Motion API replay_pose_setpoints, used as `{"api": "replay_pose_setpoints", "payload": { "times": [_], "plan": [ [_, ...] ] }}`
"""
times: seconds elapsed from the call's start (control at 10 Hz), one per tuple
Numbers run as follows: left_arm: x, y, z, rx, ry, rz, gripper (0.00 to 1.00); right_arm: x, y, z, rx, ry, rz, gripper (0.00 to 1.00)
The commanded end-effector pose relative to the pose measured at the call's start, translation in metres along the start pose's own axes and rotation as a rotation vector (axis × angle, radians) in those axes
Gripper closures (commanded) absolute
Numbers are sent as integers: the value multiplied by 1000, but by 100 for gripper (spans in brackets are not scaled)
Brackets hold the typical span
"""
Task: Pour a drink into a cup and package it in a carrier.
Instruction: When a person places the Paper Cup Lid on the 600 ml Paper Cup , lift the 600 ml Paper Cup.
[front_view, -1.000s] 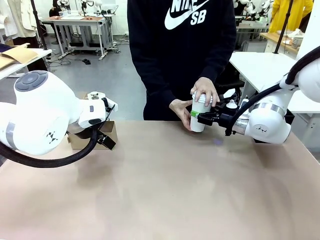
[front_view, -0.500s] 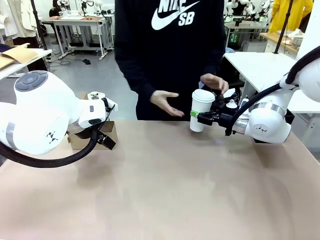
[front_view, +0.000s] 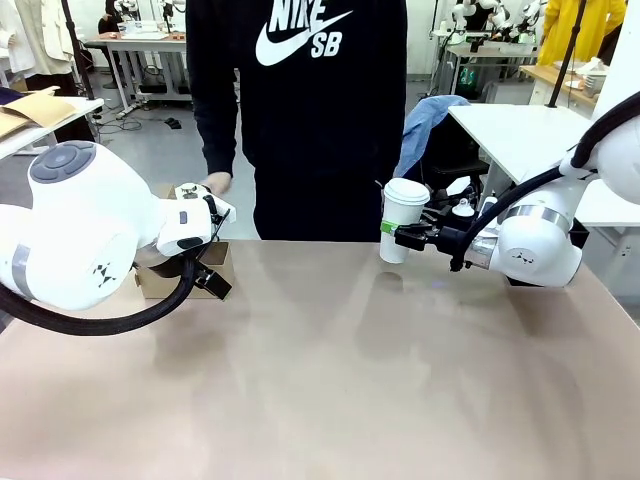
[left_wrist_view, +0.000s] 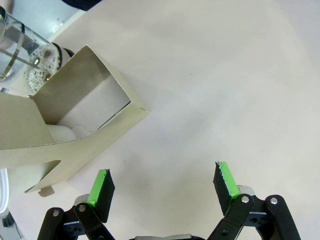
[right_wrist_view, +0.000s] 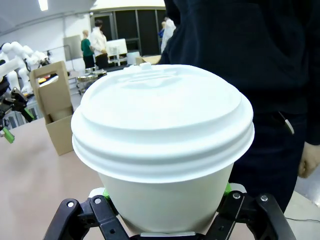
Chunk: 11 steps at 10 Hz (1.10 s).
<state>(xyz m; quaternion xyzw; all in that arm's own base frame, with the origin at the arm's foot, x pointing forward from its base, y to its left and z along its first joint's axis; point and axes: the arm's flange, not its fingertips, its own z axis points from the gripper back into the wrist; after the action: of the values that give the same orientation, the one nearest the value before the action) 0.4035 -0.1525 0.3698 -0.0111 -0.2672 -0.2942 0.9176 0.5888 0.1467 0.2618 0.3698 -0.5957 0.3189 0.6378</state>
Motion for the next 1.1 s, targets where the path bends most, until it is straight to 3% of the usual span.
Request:
{"api": "replay_pose_setpoints", "payload": {
  "times": [0.0,0.4,0.5,1.0],
  "plan": [
    [0,0,0,-2,-1,1,0,6,2,-1,-3,-3,4,19],
    [0,0,0,-2,-1,1,0,0,0,0,0,0,0,19],
    [0,0,0,-2,-1,1,0,16,-2,5,11,11,15,19],
    [0,0,0,-2,-1,1,0,174,4,42,52,16,55,19]
  ]
}}
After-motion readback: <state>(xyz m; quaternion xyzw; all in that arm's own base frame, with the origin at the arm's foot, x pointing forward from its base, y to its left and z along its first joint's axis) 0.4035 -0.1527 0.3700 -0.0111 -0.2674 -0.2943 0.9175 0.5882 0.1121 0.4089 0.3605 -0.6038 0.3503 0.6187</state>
